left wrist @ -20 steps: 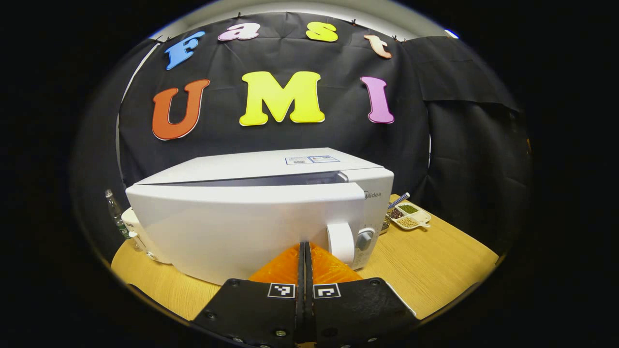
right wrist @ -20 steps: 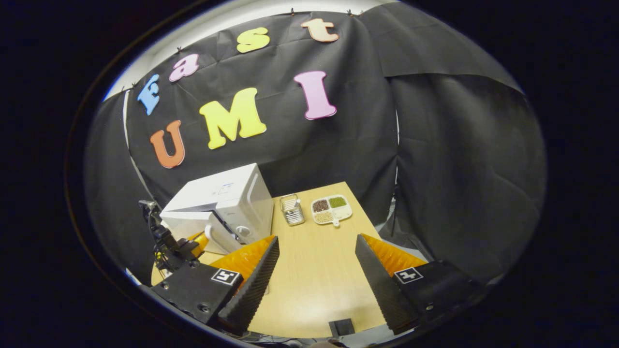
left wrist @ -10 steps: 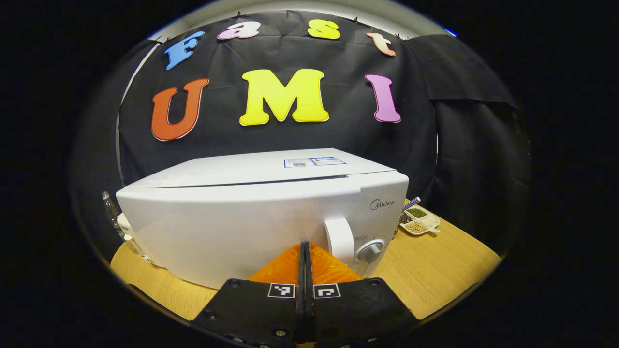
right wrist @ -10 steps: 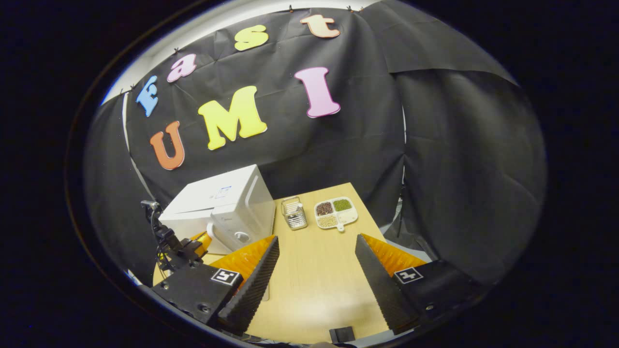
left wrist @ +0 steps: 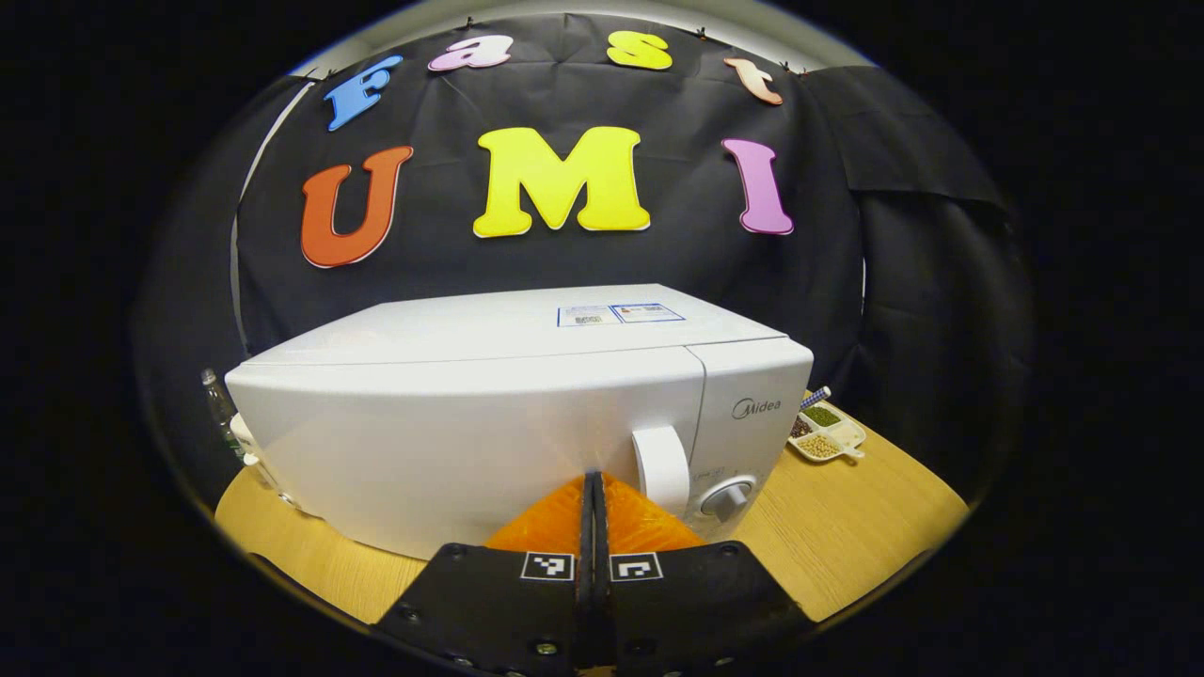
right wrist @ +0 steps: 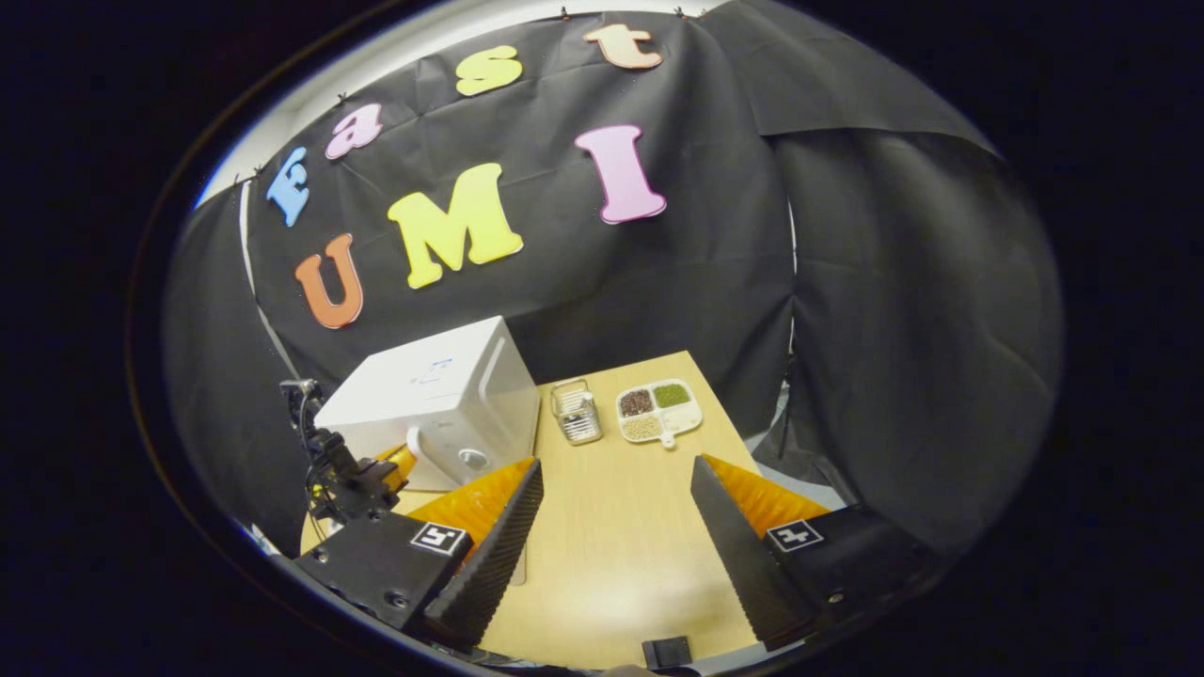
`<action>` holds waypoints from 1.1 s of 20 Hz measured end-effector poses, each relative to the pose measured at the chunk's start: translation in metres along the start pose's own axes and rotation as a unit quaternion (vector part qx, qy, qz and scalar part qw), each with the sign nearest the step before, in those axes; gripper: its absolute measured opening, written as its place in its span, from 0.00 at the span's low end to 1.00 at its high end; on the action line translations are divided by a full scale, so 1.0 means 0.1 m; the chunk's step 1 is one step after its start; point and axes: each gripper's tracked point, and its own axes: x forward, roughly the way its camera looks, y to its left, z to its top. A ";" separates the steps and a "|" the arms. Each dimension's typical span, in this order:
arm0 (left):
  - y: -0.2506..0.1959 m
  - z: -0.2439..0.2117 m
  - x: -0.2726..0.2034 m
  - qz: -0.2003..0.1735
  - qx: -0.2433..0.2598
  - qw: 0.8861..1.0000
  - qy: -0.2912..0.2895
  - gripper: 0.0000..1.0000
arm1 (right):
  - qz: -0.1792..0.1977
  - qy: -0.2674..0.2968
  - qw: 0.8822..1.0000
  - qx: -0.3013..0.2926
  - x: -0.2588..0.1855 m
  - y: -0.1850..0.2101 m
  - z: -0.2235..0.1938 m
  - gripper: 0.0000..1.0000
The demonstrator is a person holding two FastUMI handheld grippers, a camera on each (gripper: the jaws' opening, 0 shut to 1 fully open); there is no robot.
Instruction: Open the microwave oven with the left hand, put the food in, and close the microwave oven.
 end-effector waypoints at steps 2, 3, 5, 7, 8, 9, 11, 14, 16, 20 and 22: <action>-0.01 -0.03 -0.07 -0.001 -0.004 1.000 0.008 0.00 | 0.000 -0.005 1.000 -0.001 -0.02 0.00 0.01 1.00; 0.01 -0.03 -0.12 0.001 -0.004 1.000 0.007 0.00 | -0.001 -0.004 1.000 -0.003 -0.03 0.01 0.00 1.00; 0.17 -0.08 -0.25 0.028 0.018 0.999 0.012 0.00 | -0.001 -0.007 1.000 -0.005 -0.08 0.02 -0.03 1.00; 0.23 -0.08 -0.40 0.023 0.034 0.999 0.000 0.31 | -0.007 -0.012 1.000 -0.006 -0.15 0.02 -0.06 1.00; 0.24 -0.08 -0.54 0.021 0.029 0.999 -0.003 0.62 | -0.009 -0.014 1.000 -0.008 -0.18 0.01 -0.10 1.00; 0.28 -0.09 -0.63 0.026 0.032 0.999 -0.004 0.93 | -0.012 -0.015 1.000 -0.010 -0.23 0.02 -0.14 1.00; 0.31 -0.05 -0.87 0.027 0.034 0.999 -0.008 0.95 | -0.020 -0.021 0.999 -0.013 -0.32 0.03 -0.24 1.00; 0.31 0.12 -1.31 0.014 0.013 1.000 -0.024 0.95 | -0.028 -0.023 0.999 -0.003 -0.53 0.16 -0.48 1.00; 0.32 0.19 -1.64 0.007 0.004 1.000 -0.024 0.95 | -0.026 -0.025 0.999 -0.003 -0.70 0.34 -0.68 1.00; 0.36 0.42 -2.35 -0.011 0.011 0.999 -0.035 0.95 | -0.022 -0.034 0.999 -0.004 -1.03 0.75 -1.01 1.00; 0.42 0.52 -2.66 -0.017 0.008 0.999 -0.040 0.95 | -0.018 -0.042 0.999 -0.013 -1.15 0.95 -1.11 1.00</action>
